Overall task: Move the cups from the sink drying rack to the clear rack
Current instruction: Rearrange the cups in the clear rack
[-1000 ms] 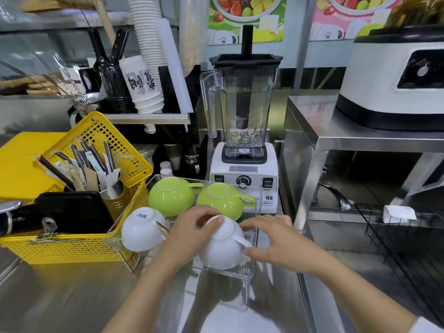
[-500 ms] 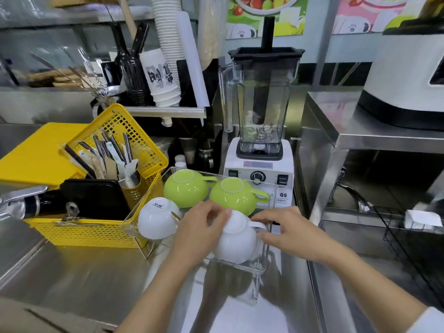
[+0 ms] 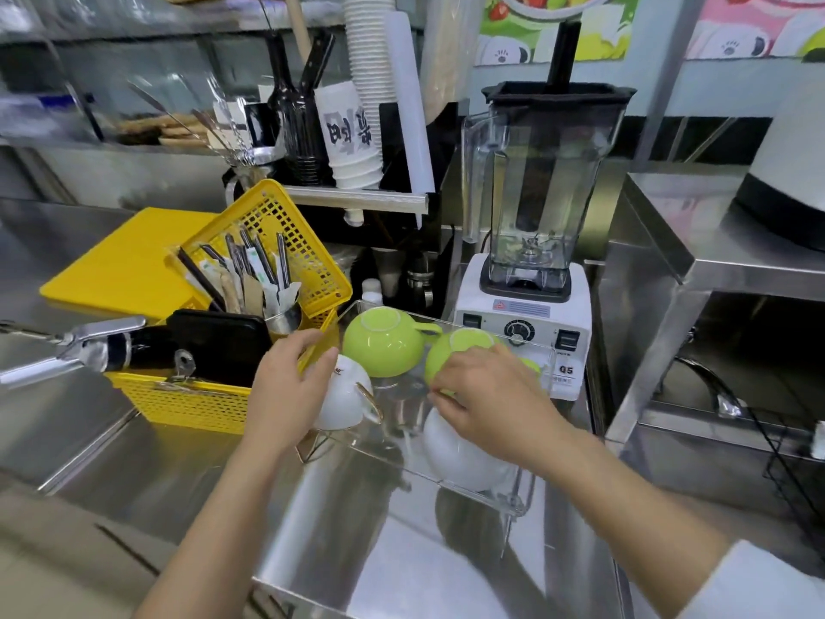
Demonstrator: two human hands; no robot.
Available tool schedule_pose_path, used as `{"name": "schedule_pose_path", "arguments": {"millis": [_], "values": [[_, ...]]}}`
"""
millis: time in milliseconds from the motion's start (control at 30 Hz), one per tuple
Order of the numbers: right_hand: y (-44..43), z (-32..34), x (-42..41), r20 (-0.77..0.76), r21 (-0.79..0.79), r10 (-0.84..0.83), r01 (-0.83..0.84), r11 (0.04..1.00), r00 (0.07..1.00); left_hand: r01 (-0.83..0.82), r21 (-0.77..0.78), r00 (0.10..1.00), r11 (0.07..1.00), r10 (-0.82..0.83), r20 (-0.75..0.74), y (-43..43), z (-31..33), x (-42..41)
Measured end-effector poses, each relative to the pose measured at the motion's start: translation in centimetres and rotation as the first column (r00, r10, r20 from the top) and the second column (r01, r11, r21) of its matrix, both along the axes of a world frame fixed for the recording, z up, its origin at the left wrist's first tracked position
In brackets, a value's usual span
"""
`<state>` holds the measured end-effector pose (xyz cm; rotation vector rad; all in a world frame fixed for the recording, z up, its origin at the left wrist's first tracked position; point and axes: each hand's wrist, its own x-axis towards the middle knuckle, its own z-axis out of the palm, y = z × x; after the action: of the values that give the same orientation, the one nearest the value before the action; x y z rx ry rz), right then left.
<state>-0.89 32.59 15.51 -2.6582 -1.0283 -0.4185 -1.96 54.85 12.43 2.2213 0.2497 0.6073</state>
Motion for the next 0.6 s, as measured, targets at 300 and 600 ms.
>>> {"name": "schedule_pose_path", "arguments": {"millis": [300, 600], "values": [[6.9, -1.6, 1.9, 0.002, -0.321, 0.097, -0.092, 0.943, 0.995, -0.066, -0.032, 0.996, 0.997, 0.063, -0.065, 0.4, -1.7, -1.7], [6.7, -2.0, 3.1, -0.084, -0.202, 0.09, -0.105, 0.974, 0.992, -0.082, 0.013, 0.993, 0.997, 0.083, -0.09, 0.3, -1.4, -1.9]]}}
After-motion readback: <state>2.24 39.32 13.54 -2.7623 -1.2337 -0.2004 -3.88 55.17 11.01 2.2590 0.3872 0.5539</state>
